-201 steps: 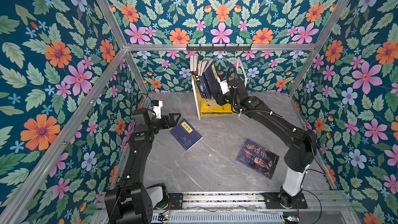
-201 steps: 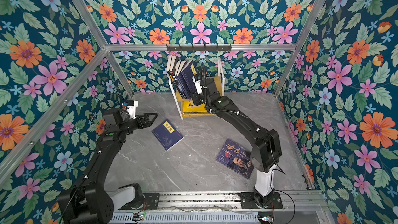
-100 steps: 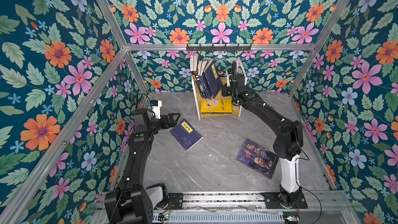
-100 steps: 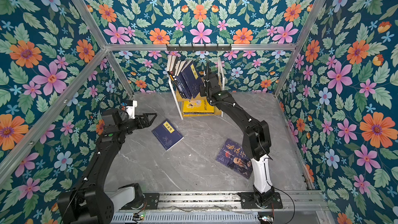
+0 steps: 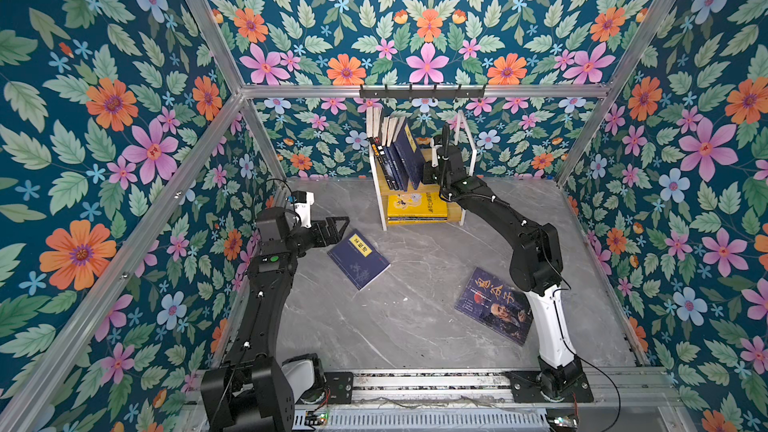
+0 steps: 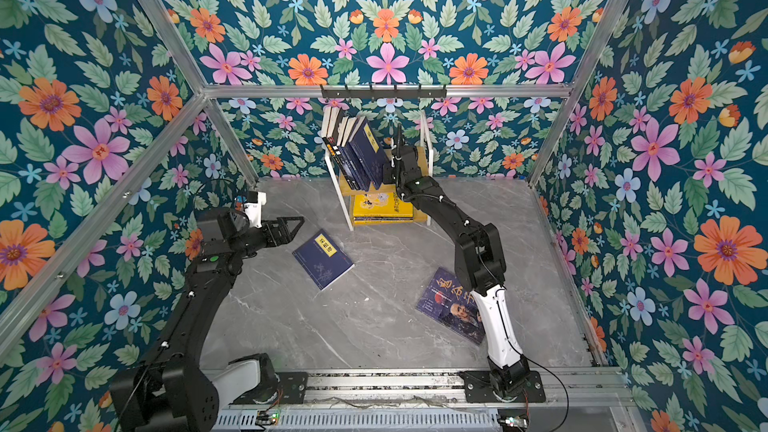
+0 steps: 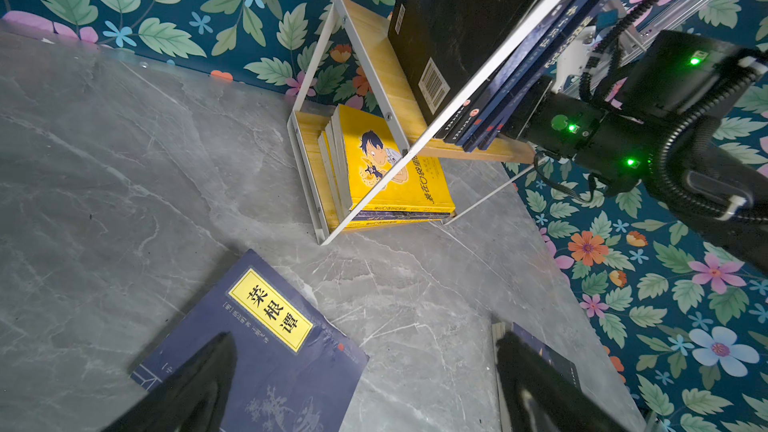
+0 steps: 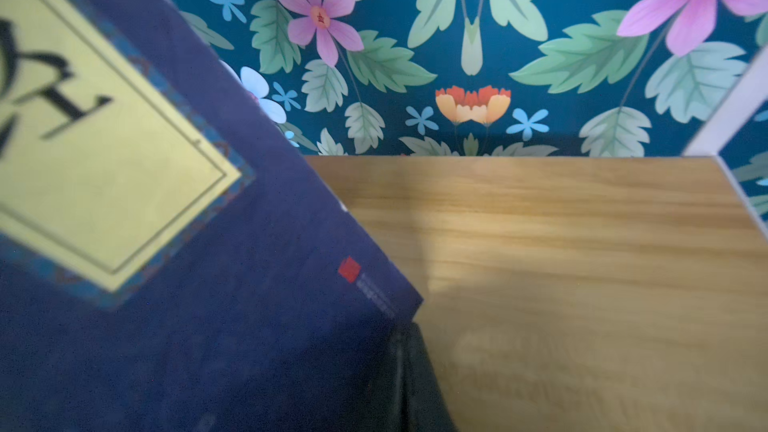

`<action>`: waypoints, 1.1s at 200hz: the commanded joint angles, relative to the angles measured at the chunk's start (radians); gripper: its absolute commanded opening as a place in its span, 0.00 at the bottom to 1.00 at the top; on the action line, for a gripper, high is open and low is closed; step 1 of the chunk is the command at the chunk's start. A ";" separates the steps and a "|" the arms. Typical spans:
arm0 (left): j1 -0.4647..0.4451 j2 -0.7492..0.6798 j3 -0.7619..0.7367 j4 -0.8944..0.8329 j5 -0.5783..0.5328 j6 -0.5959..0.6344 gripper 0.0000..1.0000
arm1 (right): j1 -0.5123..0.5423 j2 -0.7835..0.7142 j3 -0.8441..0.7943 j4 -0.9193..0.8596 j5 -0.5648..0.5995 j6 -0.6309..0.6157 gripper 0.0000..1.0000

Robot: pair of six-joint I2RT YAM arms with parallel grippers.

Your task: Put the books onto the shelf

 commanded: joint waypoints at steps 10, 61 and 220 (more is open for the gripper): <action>0.000 0.005 0.003 0.003 -0.007 0.012 1.00 | 0.007 0.019 0.004 -0.028 -0.103 0.025 0.00; 0.000 0.001 -0.003 0.005 -0.007 0.016 1.00 | 0.025 0.015 -0.005 0.004 -0.116 0.021 0.00; 0.002 -0.007 -0.011 0.017 -0.005 0.011 1.00 | 0.041 0.040 0.265 -0.245 -0.070 -0.076 0.00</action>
